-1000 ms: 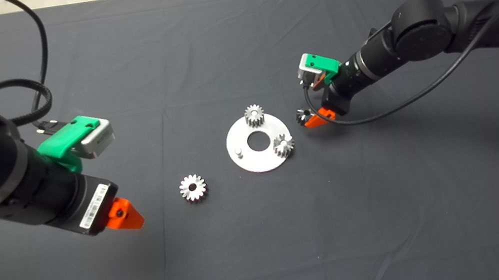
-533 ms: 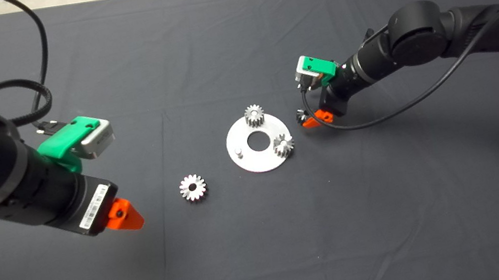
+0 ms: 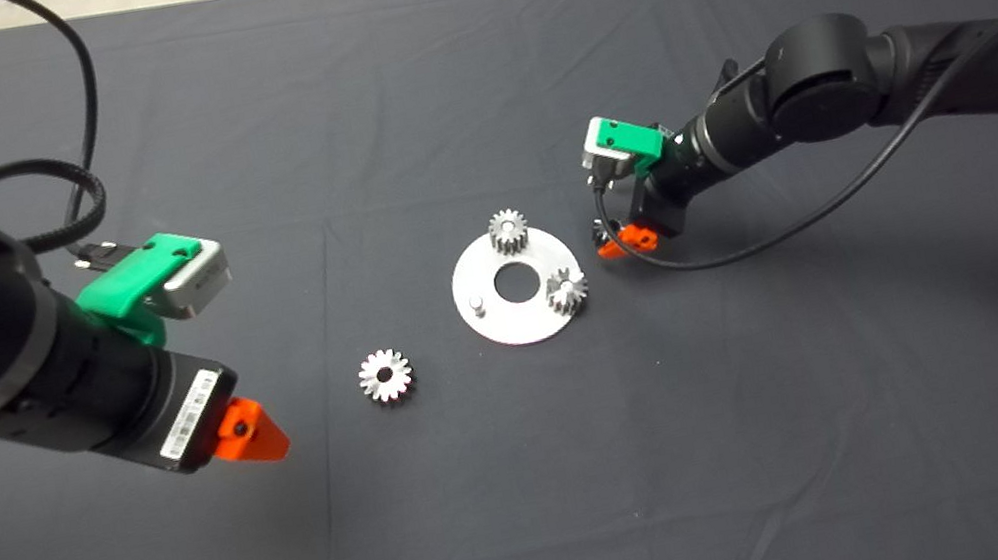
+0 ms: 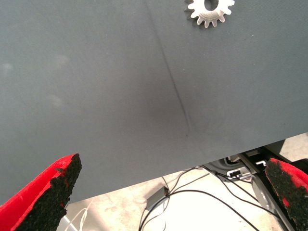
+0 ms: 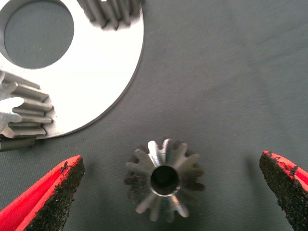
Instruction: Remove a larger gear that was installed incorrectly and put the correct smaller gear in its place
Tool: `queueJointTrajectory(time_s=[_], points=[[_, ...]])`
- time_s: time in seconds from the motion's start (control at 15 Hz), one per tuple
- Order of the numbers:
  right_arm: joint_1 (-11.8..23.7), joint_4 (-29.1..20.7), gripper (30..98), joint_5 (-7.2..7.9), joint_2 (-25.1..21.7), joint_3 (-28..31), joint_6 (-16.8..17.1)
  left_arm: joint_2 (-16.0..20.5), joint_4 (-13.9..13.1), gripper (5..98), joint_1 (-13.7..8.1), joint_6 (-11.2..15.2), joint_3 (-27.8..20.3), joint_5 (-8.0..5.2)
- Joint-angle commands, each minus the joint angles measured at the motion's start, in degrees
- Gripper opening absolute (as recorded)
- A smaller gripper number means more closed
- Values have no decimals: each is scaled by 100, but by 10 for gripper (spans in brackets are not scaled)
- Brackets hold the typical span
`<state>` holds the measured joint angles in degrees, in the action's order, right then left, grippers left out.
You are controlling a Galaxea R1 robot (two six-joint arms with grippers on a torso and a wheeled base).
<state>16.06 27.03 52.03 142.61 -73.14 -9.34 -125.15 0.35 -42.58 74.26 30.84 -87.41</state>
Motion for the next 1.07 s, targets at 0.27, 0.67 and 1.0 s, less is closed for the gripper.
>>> queueJointTrajectory(time_s=[0.27,0.67,1.0], points=[[3,180,910,-27,80,30,-103,100,-123,983,-102,-8,-45,-233],[-85,180,847,-27,80,-23,-103,100,-123,983,-102,-15,-45,-233],[-126,180,796,-27,103,-307,-97,108,-132,983,-102,-17,-45,-233]])
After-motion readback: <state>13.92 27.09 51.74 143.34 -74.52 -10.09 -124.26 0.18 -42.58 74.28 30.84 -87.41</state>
